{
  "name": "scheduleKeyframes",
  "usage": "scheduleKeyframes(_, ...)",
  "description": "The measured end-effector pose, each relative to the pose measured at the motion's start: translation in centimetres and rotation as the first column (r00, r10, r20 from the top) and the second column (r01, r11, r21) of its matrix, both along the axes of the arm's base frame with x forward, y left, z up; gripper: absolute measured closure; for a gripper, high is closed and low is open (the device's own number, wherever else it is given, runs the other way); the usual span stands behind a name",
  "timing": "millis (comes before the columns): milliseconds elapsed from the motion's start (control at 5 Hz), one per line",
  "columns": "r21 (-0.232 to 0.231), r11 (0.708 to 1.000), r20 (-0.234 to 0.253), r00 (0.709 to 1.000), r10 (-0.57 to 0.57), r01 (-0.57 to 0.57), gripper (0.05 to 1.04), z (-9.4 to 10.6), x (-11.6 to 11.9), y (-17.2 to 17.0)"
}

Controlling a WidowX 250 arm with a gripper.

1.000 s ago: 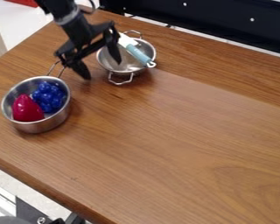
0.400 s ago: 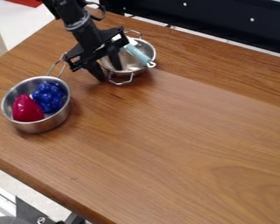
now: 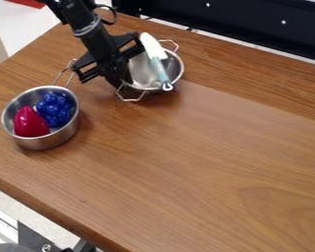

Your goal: Put the silver bowl to the bottom right of the table.

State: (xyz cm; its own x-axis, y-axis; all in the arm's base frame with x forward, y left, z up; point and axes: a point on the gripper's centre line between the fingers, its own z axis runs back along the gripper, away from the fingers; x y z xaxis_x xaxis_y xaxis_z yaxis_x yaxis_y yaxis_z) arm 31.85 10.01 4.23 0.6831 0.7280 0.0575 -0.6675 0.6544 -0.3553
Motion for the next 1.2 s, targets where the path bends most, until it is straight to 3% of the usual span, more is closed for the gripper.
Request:
scheduleKeyframes(200,-0.001,1.0,-0.013,1.0,-0.01,0.01,1.024,0.0,-0.1,0.0)
scheduleKeyframes(400,-0.036,0.998,-0.051,0.998,-0.044,0.042,1.024,0.0,-0.2,-0.4)
scheduleKeyframes(800,-0.096,0.985,-0.071,0.986,-0.153,0.146,1.024,-0.5,-1.3,-2.3)
scheduleKeyframes(1200,-0.122,0.968,-0.056,0.972,-0.226,0.218,1.024,0.5,-2.6,-5.6)
